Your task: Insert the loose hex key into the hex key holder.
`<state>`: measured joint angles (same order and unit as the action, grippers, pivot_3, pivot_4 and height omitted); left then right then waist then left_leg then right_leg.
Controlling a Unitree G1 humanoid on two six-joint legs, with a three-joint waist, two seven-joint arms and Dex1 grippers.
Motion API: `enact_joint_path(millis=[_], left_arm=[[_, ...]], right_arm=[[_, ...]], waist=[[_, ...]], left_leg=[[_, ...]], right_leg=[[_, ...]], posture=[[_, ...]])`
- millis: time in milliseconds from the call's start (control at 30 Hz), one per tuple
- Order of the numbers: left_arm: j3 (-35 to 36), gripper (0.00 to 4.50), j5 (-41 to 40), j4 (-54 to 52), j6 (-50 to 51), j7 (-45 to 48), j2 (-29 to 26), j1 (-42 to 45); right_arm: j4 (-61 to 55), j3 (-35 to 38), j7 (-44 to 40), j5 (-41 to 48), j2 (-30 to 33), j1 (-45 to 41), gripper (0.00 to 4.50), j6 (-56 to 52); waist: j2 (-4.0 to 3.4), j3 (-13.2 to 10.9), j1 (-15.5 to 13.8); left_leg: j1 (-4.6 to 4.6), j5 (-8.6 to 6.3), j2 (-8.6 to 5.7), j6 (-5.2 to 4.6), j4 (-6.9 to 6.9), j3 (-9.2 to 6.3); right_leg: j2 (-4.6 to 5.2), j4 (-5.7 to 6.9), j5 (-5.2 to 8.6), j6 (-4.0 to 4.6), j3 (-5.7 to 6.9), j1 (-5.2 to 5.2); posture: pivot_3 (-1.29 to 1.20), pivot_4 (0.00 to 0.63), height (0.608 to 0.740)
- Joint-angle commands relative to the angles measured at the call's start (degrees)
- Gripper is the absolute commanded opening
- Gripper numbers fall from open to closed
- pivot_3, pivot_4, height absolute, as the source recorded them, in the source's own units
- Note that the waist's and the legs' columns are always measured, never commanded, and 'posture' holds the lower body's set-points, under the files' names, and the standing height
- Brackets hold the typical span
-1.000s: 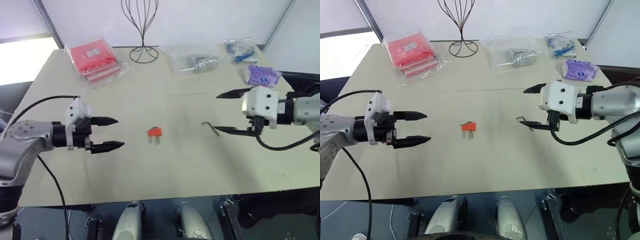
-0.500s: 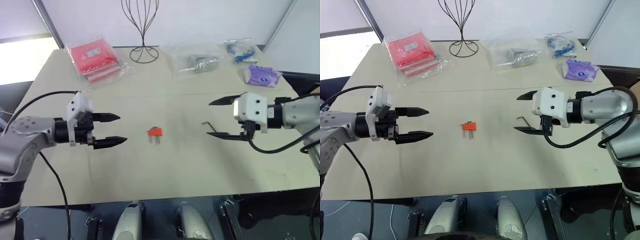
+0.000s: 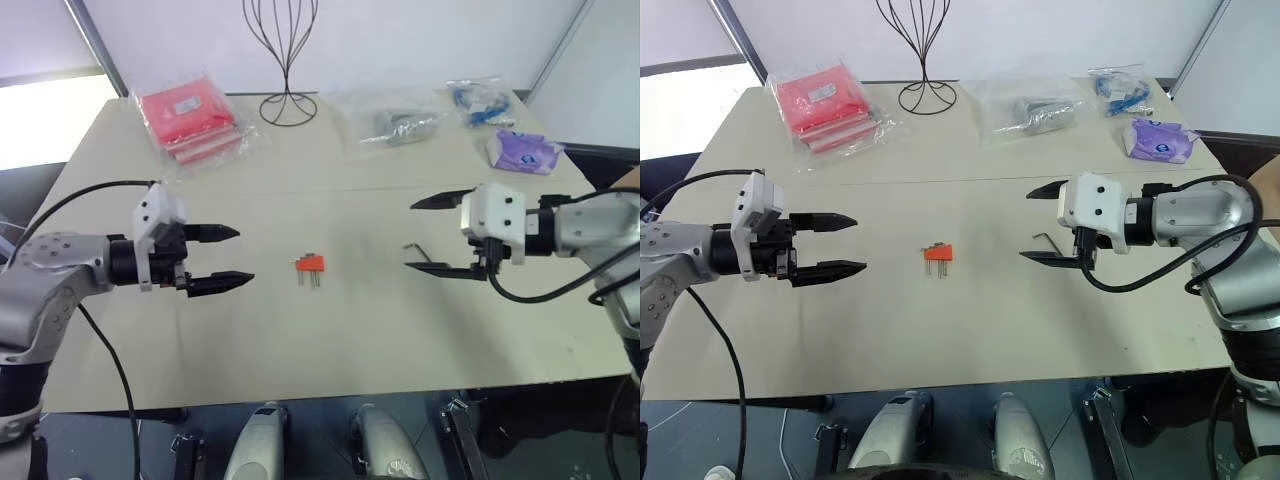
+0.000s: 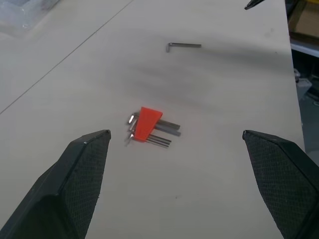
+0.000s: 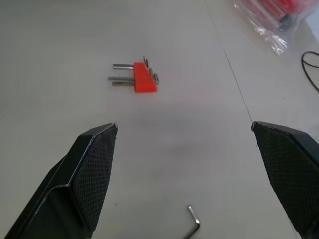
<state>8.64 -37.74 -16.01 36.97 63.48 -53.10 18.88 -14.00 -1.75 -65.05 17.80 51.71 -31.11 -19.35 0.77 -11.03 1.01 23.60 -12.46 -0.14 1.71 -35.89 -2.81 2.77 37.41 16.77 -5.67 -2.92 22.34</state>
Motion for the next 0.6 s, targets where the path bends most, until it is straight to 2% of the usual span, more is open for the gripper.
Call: enact_joint_path(millis=[33, 300, 600], left_arm=[[0.76, 4.44, -0.4, -2.01, -0.62, -0.78, 0.69, 0.06], [2.66, 4.44, -0.92, -4.82, 0.12, -3.48, 1.43, -2.85], [7.73, 4.44, -2.89, -9.95, 2.73, -5.93, -0.32, -7.78]], right_arm=[[5.77, -2.12, 2.16, -0.82, -5.94, -3.52, 4.5, 3.07], [29.1, -12.78, 4.87, -12.35, -21.49, -9.85, 4.5, 20.11], [47.12, -16.84, 6.01, -18.86, -30.25, -15.48, 4.5, 32.66]], waist=[[0.0, 0.0, 0.12], [-0.01, -0.01, 0.15], [0.0, -0.02, 0.12]], left_leg=[[-0.01, 0.0, 0.0, 0.0, 0.0, 0.0], [0.0, 0.0, -0.01, 0.0, 0.01, 0.03], [0.01, 0.01, -0.03, 0.01, -0.02, -0.02]], right_leg=[[-0.01, 0.03, 0.0, -0.01, 0.0, 0.0], [-0.13, 0.1, -0.03, -0.05, 0.01, 0.08], [-0.13, 0.22, -0.03, -0.06, 0.02, 0.12]], posture=[[0.0, 0.15, 0.74], [0.0, 0.15, 0.74], [0.0, 0.15, 0.74]])
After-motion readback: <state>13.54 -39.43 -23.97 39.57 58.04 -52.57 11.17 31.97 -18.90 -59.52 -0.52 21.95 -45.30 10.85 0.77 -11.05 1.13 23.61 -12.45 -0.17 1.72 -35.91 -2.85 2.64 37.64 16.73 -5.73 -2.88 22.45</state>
